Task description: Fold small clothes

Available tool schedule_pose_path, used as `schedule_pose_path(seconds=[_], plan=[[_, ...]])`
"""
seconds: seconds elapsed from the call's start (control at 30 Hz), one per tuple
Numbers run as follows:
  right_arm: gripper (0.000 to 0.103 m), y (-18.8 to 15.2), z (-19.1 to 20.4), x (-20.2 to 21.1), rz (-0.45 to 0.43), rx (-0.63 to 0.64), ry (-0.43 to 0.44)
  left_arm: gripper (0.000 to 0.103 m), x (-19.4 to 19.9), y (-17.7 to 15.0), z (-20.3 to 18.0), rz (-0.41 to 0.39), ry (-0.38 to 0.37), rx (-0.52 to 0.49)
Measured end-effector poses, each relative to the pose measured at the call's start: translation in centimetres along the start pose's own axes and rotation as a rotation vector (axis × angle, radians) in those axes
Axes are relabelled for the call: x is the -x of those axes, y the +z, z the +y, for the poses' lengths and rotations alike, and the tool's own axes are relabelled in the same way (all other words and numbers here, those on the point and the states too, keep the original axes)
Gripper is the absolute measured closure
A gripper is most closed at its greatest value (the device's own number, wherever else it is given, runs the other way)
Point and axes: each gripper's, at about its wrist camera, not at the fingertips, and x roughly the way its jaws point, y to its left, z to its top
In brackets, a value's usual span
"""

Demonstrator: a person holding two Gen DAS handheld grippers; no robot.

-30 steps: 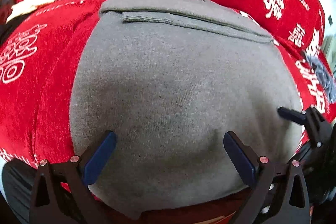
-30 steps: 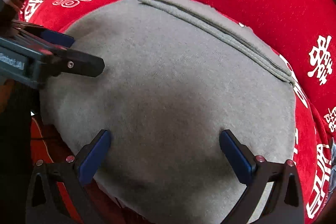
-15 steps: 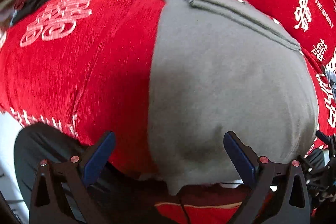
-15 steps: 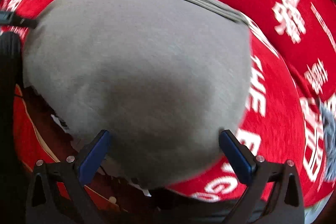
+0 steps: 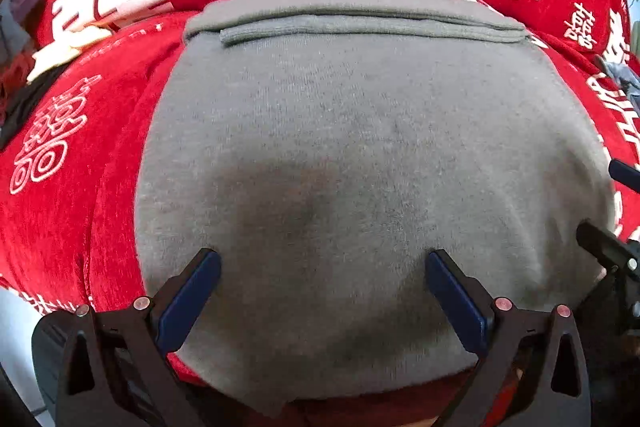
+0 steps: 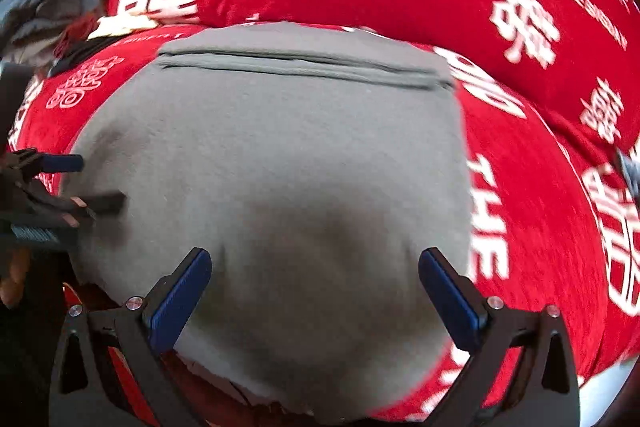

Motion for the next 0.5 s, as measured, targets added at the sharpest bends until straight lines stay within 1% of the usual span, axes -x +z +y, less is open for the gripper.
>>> schedule_pose_path(seconds=[0.03, 0.1, 0.13, 0.17, 0.33, 0.5], plan=[[0.000, 0.0, 0.5, -0.5, 0.012, 0.008, -0.004, 0.000, 0.0, -0.1, 0.0, -0.002, 0.000, 0.001], [0.000, -0.3, 1.6, -2.1, 0.091, 0.018, 0.000, 0.000, 0.0, -0.4, 0.4, 0.004, -0.014, 0.008], [0.000, -0.7, 2.0, -2.5, 0.098, 0.038, -0.023, 0.000, 0.0, -0.2, 0.3, 0.007, -0.017, 0.007], [0.000, -0.9, 2.3, -2.2, 0.068, 0.056, -0.035, 0.000, 0.1, -0.4, 0.2, 0.007, -0.015, 0.004], [0.000, -2.4, 2.5, -1.6, 0.083, 0.100, -0.020, 0.000, -0.1, -0.4, -0.3, 0.007, -0.012, 0.004], [0.000, -3.3, 2.8, -1.6, 0.105, 0.135, -0.041, 0.000, -0.1, -0.9, -0.1, 0.014, -0.015, 0.005]])
